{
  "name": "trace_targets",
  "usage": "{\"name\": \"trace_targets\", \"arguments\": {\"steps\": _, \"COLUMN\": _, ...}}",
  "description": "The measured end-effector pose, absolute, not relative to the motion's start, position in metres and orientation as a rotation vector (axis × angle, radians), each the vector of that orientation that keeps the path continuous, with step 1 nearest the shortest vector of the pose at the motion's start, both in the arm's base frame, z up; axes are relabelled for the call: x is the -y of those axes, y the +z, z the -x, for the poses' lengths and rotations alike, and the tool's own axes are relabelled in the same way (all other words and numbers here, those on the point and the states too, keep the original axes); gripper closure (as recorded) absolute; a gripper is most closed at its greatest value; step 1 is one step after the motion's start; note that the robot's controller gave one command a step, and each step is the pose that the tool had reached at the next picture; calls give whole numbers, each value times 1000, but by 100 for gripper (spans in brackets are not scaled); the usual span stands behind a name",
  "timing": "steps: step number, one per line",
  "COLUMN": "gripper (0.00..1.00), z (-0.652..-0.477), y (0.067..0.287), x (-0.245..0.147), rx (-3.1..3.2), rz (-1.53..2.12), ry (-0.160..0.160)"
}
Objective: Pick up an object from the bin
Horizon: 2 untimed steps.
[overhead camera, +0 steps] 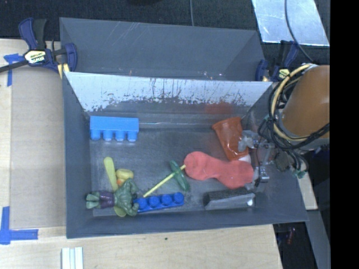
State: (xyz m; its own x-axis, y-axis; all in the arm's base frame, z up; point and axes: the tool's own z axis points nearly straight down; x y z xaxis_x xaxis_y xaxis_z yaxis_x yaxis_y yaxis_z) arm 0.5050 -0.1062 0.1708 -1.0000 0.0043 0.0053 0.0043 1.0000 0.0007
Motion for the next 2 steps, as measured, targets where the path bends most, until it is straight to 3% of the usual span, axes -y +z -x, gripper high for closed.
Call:
{"name": "trace_targets", "arguments": {"steps": 1, "gripper": 0, "z": -507, "y": 175, "x": 106, "rx": 3145, "rz": 1, "ry": 1}}
{"name": "trace_targets", "arguments": {"steps": 2, "gripper": 0, "z": -519, "y": 97, "x": 112, "rx": 3146, "rz": 37, "ry": 2}}
